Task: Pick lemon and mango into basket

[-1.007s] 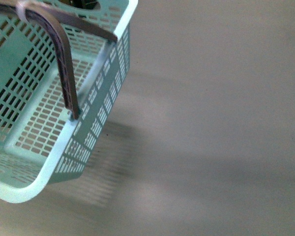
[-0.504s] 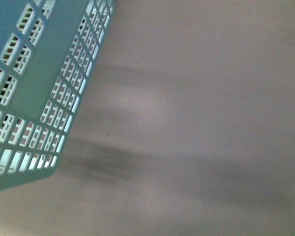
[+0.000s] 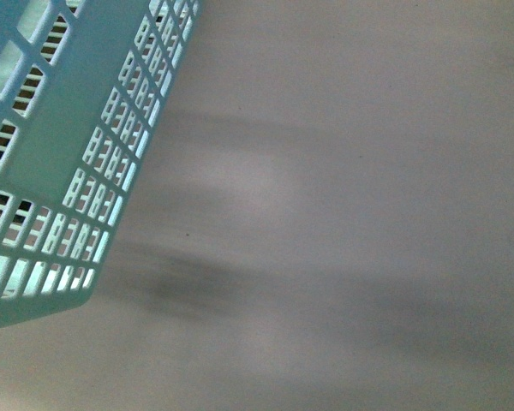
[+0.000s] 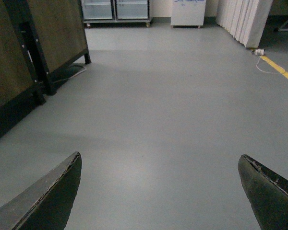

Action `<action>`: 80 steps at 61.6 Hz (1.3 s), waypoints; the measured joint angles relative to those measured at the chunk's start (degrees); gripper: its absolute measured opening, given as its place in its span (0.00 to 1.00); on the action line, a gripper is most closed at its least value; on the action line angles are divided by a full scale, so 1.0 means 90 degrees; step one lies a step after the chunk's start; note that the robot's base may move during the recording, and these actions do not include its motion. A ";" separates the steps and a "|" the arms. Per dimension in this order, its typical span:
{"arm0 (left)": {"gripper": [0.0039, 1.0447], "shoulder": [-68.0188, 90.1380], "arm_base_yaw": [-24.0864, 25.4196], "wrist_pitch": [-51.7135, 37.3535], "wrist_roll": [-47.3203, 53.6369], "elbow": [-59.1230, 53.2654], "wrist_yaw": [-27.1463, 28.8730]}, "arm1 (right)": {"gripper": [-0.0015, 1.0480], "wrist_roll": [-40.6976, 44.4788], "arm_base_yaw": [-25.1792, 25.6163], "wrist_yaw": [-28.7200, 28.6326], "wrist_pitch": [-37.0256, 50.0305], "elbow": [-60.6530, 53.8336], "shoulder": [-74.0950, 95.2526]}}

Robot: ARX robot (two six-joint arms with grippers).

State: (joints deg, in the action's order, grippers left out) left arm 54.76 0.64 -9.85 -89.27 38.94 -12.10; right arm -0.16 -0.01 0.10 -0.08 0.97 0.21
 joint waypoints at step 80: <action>0.05 0.0002 0.0000 0.0007 -0.0002 0.0000 -0.0002 | 0.92 0.0000 0.0000 -0.0010 0.0000 0.0000 0.0000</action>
State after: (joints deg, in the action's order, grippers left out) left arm 54.78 0.64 -9.78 -89.30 38.94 -12.12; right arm -0.16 -0.01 0.01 -0.08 0.97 0.21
